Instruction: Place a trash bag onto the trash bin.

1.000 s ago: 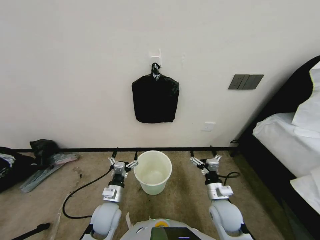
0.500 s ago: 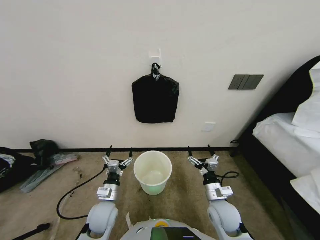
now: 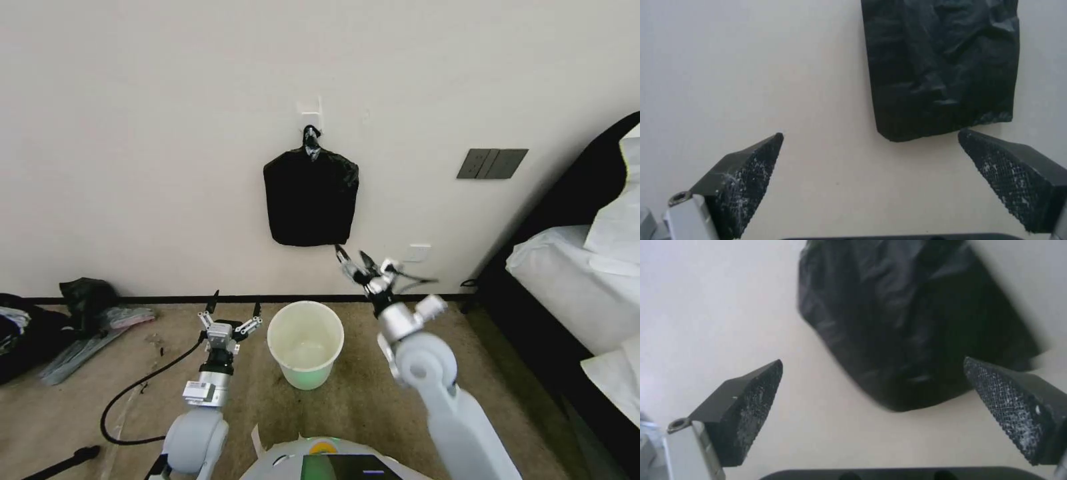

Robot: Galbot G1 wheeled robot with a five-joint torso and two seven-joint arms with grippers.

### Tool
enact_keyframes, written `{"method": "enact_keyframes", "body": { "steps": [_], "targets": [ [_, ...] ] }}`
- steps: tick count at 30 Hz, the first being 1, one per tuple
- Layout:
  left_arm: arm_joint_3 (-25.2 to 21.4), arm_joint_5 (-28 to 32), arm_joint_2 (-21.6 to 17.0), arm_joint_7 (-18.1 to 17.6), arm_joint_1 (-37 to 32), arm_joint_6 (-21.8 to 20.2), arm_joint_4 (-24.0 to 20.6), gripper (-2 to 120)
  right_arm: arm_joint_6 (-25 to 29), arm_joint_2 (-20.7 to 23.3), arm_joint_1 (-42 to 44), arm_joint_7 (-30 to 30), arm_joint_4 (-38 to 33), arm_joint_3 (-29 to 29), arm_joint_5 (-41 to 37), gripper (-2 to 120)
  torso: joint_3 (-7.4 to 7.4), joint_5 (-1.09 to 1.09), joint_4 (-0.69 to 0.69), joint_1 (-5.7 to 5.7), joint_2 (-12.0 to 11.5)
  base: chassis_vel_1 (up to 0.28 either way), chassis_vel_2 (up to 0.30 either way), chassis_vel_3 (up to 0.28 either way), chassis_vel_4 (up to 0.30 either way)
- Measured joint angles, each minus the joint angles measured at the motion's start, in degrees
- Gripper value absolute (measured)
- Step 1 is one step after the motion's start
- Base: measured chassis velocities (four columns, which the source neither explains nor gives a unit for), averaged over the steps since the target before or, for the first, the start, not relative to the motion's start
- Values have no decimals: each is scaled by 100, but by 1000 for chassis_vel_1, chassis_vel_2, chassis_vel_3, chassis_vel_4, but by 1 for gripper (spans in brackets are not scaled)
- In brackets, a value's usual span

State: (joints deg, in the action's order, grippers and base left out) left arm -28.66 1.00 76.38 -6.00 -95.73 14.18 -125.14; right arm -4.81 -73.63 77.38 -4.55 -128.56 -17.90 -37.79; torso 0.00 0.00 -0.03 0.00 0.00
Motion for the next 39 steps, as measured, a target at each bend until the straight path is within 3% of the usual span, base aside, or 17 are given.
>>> {"method": "enact_keyframes", "body": {
  "steps": [2,3,6,10,13,19,24,37,39],
  "targets": [
    [-71,11,35,11,-58,36,-22,100,-516,63,-787,-360,-16,252,-1188,100,0,-2,4,0,0,0,0,0,0],
    [-71,11,35,11,-58,36,-22,100,-516,63,-787,-360,-16,252,-1188,100,0,-2,4,0,0,0,0,0,0],
    [-112,3,64,40,-147,125,-52,100,-1223,2,-2108,-1194,195,502,-3432,100,0,0,3,0,0,0,0,0,0],
    [-146,-7,118,41,-185,130,-65,100,-1286,-100,-2822,-1388,576,558,-4148,100,0,-1,3,1,0,0,0,0,0],
    [-194,-62,143,42,-273,139,-76,100,-1213,-294,-3712,-1546,1338,635,-4837,100,0,0,2,0,0,0,0,0,0],
    [-218,-69,162,44,-320,182,-84,100,-1083,-527,-4573,-1646,2038,780,-5027,100,1,-1,4,1,0,0,0,0,0],
    [-266,-70,176,48,-385,183,-162,100,-931,-1028,-5572,-1704,2892,711,-5177,100,0,-1,3,1,0,0,0,0,0],
    [-258,-138,245,18,-492,174,-298,100,-988,-1279,-5859,-1992,3445,659,-5107,100,0,0,2,0,0,0,0,0,0],
    [-269,-137,240,16,-486,174,-300,100,-1007,-1319,-5907,-1985,3542,664,-5094,94,0,-1,3,0,0,0,0,0,0]
  ]
}}
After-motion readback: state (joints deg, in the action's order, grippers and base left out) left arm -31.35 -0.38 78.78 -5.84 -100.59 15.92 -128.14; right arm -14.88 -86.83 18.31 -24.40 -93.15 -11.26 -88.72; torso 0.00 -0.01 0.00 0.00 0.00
